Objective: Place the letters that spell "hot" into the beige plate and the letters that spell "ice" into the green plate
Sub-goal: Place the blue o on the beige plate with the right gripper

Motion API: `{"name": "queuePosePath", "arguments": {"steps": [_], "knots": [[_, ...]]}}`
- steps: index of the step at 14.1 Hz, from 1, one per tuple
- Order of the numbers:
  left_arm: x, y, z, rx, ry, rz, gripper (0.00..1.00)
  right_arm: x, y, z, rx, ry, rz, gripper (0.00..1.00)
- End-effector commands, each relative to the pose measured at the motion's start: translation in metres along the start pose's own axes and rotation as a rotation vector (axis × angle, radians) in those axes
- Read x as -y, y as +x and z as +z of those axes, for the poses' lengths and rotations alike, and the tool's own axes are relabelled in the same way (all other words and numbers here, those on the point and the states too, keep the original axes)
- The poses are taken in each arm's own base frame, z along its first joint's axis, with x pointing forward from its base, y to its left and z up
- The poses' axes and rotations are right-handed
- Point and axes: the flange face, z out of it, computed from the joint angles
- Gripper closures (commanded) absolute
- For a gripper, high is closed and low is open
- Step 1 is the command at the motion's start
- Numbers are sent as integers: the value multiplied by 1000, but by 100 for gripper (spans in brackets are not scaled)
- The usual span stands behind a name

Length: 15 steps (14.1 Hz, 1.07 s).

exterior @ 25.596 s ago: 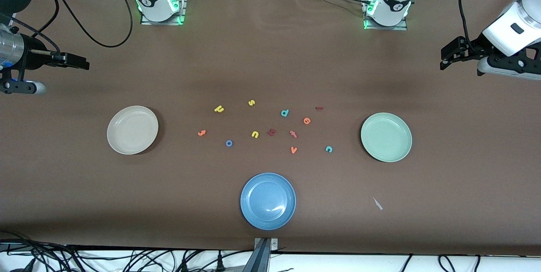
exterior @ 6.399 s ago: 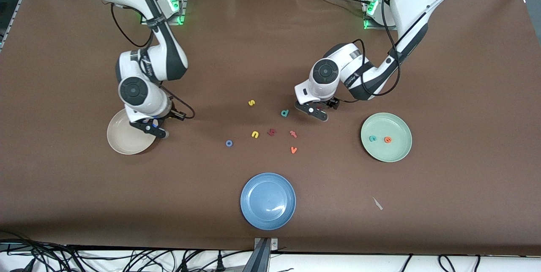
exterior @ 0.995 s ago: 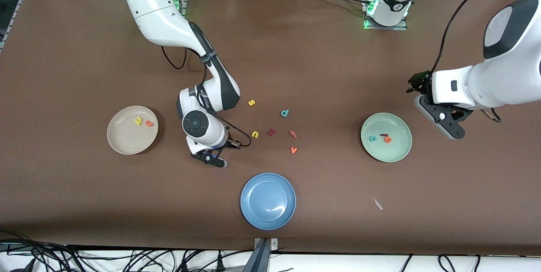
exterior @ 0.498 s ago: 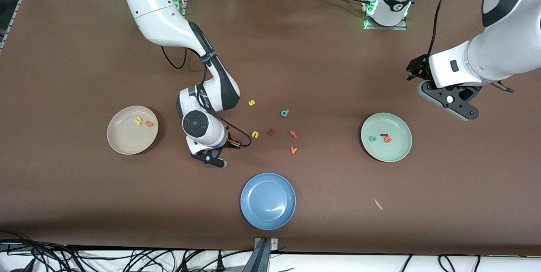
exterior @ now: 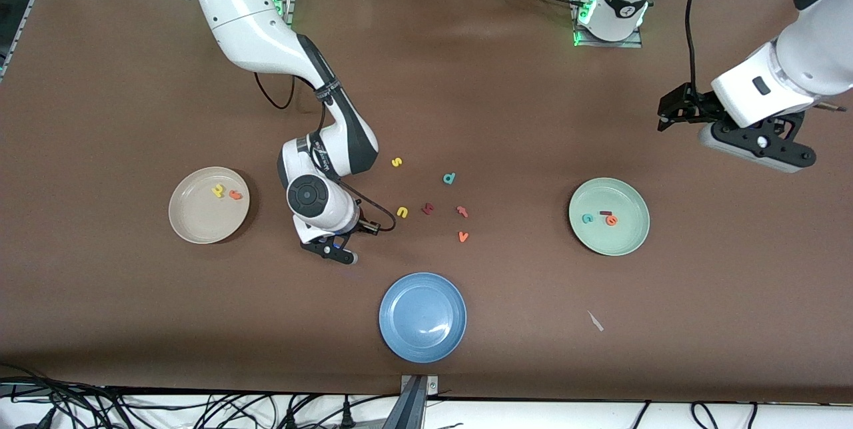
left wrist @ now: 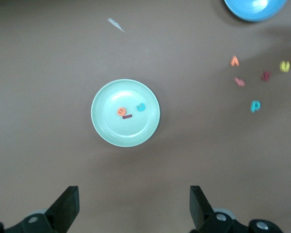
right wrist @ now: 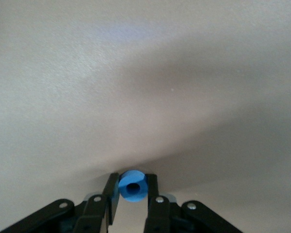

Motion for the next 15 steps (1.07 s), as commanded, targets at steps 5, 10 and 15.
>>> {"name": "queuePosePath", "arguments": {"steps": [5, 10, 15], "knots": [[8, -53, 8, -35, -9, -239, 0, -70, 26, -60, -51, -135, -181, 98], [20, -52, 13, 7, -16, -264, 0, -213, 21, -87, -46, -136, -313, 98], [13, -47, 6, -8, 2, -233, 0, -322, 21, -92, -22, -130, -346, 100]]}}
